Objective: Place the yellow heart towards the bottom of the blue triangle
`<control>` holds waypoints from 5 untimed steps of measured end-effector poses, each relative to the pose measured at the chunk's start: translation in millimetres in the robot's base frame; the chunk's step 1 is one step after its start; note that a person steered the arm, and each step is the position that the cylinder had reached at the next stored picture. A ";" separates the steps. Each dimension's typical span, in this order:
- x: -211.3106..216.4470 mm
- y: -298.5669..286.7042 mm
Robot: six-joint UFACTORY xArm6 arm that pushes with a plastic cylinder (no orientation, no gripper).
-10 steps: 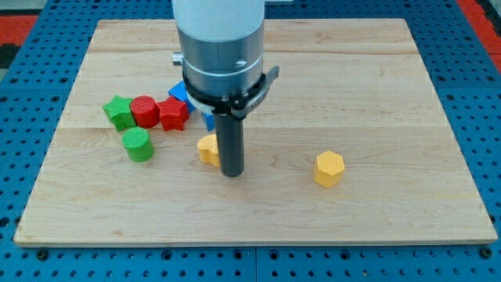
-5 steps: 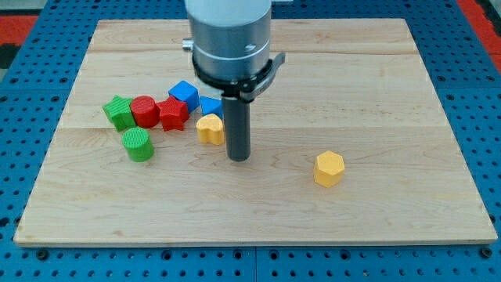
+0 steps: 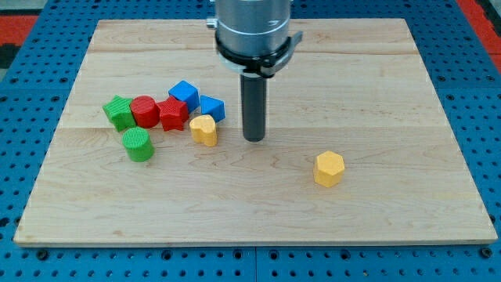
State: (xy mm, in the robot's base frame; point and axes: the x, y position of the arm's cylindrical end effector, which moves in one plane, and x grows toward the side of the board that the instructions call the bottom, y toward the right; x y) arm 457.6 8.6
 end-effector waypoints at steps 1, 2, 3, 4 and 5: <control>0.0 18.1; -12.0 88.2; 25.1 117.6; 32.0 165.5; 49.0 139.0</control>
